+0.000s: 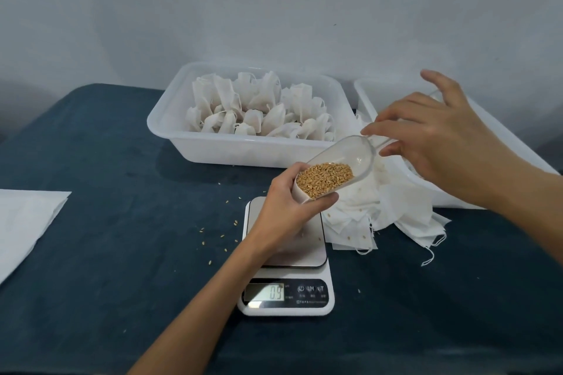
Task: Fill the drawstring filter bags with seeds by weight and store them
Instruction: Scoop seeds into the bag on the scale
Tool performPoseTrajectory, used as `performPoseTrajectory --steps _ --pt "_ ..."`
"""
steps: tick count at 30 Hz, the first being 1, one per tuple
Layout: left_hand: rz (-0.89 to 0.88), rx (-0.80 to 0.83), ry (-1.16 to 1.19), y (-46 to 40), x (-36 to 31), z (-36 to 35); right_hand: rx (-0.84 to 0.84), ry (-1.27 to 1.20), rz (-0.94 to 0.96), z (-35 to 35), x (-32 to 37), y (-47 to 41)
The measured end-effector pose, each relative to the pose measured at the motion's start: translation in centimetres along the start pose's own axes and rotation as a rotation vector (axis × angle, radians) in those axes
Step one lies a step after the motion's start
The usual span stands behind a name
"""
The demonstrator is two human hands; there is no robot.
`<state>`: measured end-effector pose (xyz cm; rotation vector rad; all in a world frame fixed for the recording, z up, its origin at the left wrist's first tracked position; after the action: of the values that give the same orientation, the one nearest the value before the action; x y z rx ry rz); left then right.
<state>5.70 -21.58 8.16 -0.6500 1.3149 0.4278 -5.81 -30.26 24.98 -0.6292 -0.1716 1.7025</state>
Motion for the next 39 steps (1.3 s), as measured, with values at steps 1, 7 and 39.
performPoseTrajectory --steps 1,7,39 --pt "-0.007 0.004 0.018 -0.1 -0.1 -0.2 -0.001 0.006 0.002 0.2 0.0 0.0" --pt "-0.033 0.009 0.045 -0.2 -0.3 -0.9 0.013 0.027 0.001 0.4 -0.1 0.1" --pt "-0.016 0.017 0.016 0.1 0.2 -0.1 0.023 0.018 -0.016 -1.6 -1.0 1.0"
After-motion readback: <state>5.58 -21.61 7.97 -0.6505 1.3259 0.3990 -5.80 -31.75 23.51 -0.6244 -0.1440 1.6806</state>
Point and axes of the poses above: each hand's wrist, its own y-axis away from the middle knuckle, its own z-axis out of the back of the hand, x = y × z, the point moved 10 cm from there along -y, towards the middle knuckle, and after that the axes turned 7 degrees about -y, right-handed, at the moved point
